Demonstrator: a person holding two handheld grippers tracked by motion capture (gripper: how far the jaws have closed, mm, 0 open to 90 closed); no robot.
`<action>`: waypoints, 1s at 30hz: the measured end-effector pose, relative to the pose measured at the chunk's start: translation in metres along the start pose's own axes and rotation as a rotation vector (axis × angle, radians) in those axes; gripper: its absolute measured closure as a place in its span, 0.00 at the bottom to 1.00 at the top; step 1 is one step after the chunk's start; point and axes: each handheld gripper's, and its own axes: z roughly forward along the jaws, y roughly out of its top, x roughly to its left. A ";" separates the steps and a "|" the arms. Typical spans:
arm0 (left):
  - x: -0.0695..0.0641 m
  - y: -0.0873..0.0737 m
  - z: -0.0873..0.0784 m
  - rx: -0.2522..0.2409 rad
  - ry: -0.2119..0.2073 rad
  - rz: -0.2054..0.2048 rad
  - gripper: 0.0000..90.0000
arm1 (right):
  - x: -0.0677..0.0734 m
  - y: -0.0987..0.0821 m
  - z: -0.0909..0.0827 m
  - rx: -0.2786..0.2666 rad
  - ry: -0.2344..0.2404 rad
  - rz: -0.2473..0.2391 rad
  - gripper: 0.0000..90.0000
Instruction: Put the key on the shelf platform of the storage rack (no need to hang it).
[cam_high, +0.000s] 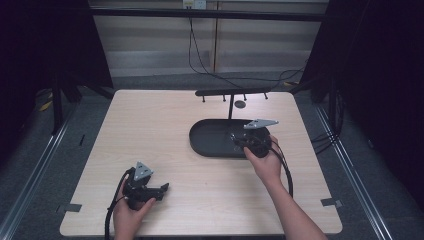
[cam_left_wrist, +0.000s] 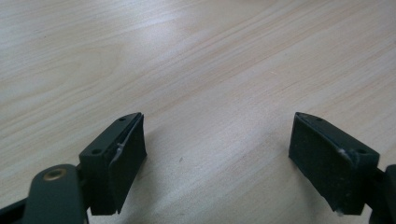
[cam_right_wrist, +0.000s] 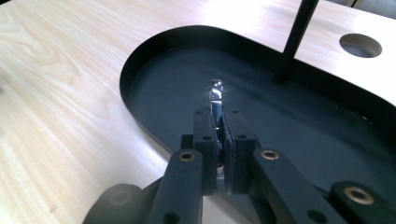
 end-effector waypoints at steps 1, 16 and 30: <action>0.000 0.000 0.000 0.000 0.000 0.000 0.20 | -0.001 0.001 0.001 -0.004 -0.005 0.000 0.95; 0.000 0.000 0.000 0.000 0.000 0.000 0.20 | -0.012 0.001 0.015 0.002 -0.043 0.033 0.95; 0.000 0.000 0.000 0.000 0.001 0.000 0.21 | -0.019 -0.006 0.036 0.030 -0.079 0.054 0.95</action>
